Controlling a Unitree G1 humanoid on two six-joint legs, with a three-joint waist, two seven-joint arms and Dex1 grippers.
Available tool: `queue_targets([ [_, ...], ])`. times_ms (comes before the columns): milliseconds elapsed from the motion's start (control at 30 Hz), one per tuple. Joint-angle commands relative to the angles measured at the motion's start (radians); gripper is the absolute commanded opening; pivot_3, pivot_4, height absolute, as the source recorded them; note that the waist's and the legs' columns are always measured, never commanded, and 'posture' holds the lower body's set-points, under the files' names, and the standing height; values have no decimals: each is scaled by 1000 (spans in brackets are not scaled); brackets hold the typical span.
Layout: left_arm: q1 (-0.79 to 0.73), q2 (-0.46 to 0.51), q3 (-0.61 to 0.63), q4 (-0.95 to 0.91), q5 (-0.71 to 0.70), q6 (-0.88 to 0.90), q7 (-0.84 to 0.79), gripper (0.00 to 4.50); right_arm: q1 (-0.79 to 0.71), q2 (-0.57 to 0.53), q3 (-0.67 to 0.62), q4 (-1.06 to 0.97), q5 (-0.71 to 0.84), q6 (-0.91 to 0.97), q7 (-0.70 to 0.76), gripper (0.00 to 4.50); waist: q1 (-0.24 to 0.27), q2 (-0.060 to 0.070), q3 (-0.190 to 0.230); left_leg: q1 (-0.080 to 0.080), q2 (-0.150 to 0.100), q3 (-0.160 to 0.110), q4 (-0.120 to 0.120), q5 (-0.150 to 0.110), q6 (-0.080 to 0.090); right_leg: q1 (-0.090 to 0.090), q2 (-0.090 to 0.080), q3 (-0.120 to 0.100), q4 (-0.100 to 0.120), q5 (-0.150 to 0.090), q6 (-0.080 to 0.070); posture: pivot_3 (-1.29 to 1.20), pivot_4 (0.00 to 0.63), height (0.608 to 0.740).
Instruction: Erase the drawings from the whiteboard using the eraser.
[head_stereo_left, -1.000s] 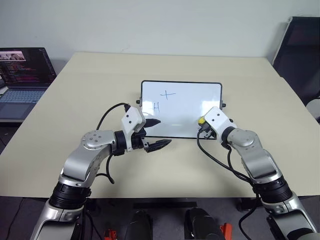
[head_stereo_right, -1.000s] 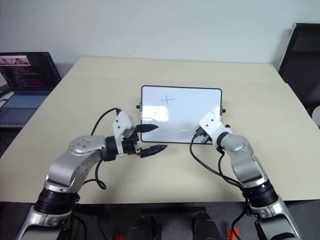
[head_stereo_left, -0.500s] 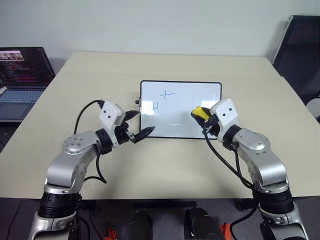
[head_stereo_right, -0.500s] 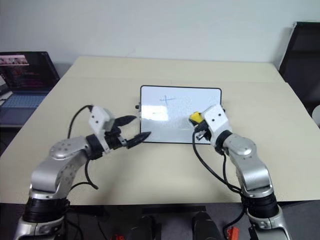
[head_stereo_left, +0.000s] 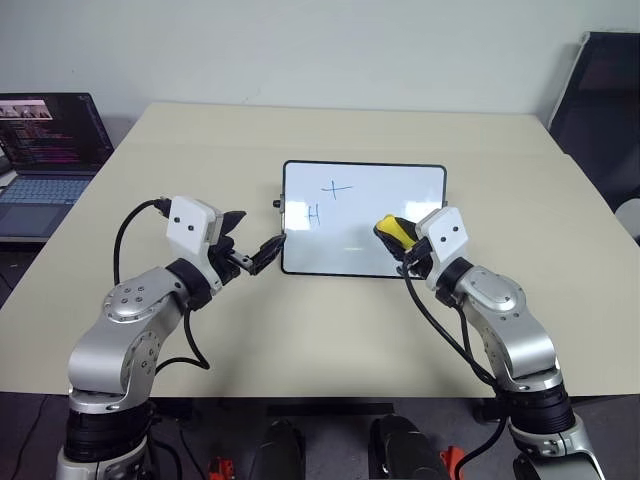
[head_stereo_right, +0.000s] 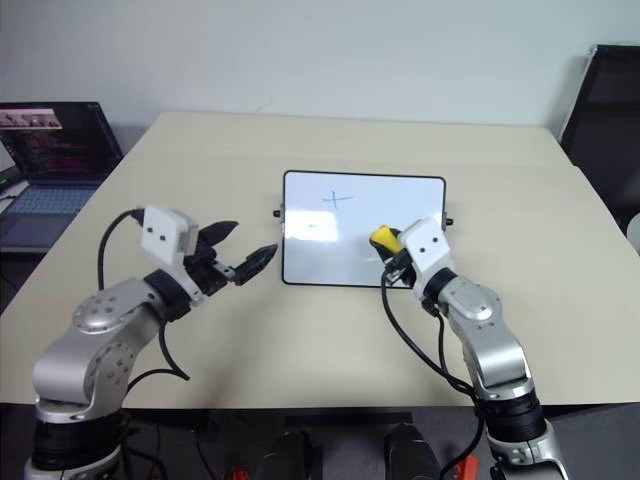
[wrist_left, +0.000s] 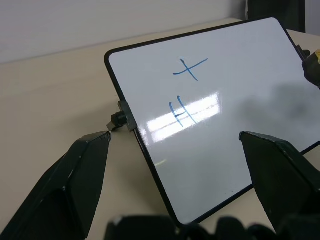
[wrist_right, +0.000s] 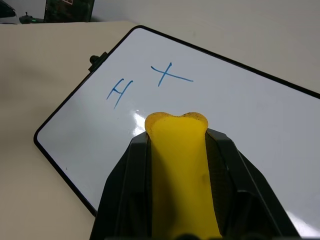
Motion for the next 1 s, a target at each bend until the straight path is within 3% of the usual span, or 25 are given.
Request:
queue_targets([
  [33, 0, 24, 22, -43, -8, -2, 0, 4500, -25, -9, 8, -6, -1, -36, 6, 1121, 0, 0, 0, 0, 0, 0, 0, 0, 0, 0, 0, 0, 0, 0, 0, 0, 150, 740],
  [233, -17, 37, 6, -25, -5, -7, -12, 4500, -72, -17, 30, 37, -29, -30, -8, 1121, 0, 0, 0, 0, 0, 0, 0, 0, 0, 0, 0, 0, 0, 0, 0, 0, 150, 740],
  [500, -79, 68, -16, 88, 21, -70, -78, 4500, -391, 63, 56, 391, -109, -43, -99, 1120, -4, 0, 1, 0, 0, 0, 0, 0, 0, 0, 0, 0, 1, 1, -1, 0, 150, 740],
  [800, -88, 60, -44, 148, 45, -133, -123, 4500, -591, 145, 104, 748, -158, -141, -105, 1120, -3, 0, 1, 0, 0, 0, -6, 0, 0, -1, 0, -1, 0, 1, 3, 0, 150, 740],
  [1000, -87, 54, -53, 171, 52, -163, -133, 4500, -619, 156, 185, 825, -191, -130, 21, 1120, -6, 0, 0, 1, 0, 0, -7, 0, 0, -1, 1, -1, 0, 1, 3, 0, 150, 740],
])
